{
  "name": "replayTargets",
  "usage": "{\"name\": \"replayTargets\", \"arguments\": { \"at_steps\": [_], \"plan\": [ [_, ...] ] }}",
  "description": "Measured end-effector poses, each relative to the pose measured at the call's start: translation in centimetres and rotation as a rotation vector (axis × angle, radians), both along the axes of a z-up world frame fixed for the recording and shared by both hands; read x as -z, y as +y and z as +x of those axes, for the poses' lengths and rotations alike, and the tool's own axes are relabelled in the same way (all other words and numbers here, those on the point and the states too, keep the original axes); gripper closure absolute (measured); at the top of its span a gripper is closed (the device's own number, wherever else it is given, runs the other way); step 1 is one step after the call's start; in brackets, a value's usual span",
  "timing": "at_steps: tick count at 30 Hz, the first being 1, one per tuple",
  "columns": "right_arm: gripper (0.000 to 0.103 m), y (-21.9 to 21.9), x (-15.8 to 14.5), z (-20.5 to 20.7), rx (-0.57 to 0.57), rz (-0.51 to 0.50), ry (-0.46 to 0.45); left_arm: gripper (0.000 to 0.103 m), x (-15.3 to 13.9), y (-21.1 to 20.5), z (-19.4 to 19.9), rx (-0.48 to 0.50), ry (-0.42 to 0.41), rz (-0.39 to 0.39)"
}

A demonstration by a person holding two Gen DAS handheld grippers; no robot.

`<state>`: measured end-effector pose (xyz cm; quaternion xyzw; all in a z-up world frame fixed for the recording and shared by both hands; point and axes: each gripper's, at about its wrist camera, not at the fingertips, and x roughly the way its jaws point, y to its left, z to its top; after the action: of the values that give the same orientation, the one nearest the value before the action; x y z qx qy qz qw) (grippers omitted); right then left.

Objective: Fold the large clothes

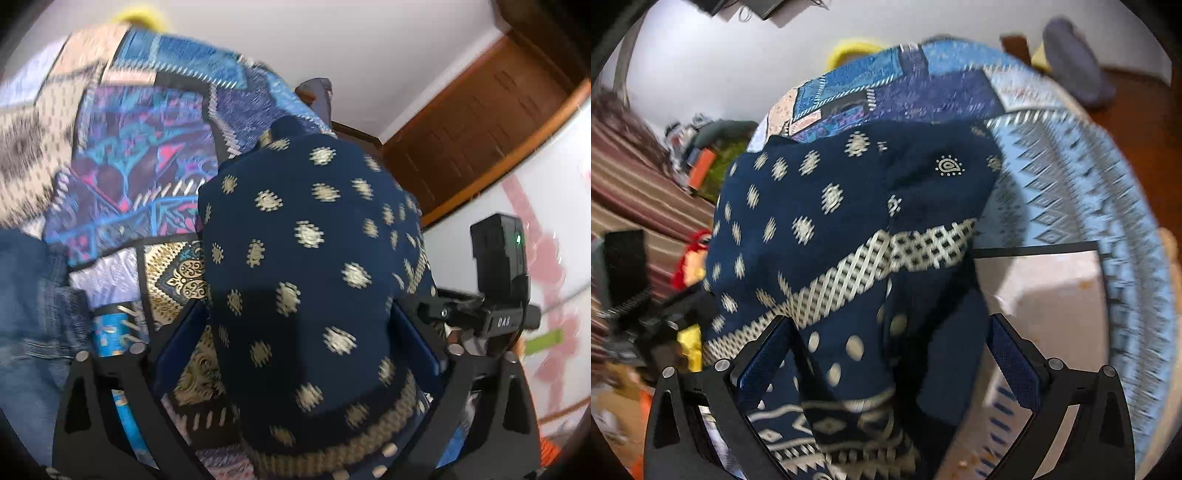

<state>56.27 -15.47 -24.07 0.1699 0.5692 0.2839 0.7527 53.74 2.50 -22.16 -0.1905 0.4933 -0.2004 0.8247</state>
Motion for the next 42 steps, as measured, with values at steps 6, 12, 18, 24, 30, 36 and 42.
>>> {"name": "replayTargets", "arguments": {
  "at_steps": [6,12,18,24,30,36,42],
  "plan": [
    [0.002,1.4,1.4,1.4,0.001,0.089,0.035,0.001,1.8,-0.4,1.7,0.013,0.036,-0.047],
    [0.041,2.3,-0.1,0.9,-0.001,0.091,-0.01,0.026,0.9,0.2,1.0,0.003,0.008,-0.064],
    [0.069,3.7,-4.4,-1.3,-0.038,0.069,-0.073,0.038,-2.7,1.6,-1.7,-0.021,-0.049,-0.079],
    [0.07,6.8,-10.0,-3.8,-0.067,0.088,-0.146,0.038,-9.0,5.6,-5.3,-0.049,-0.152,-0.054],
    [0.07,9.6,-15.6,-5.7,-0.13,0.114,-0.235,0.038,-13.2,12.1,-8.8,-0.102,-0.22,-0.035],
    [0.07,9.1,-12.0,-5.2,-0.204,0.131,-0.235,0.038,-13.0,19.3,-10.9,-0.176,-0.205,0.012],
    [0.07,17.4,-8.3,-4.8,-0.273,0.147,-0.149,0.038,-8.5,25.5,-11.5,-0.251,-0.117,0.027]
  ]
}}
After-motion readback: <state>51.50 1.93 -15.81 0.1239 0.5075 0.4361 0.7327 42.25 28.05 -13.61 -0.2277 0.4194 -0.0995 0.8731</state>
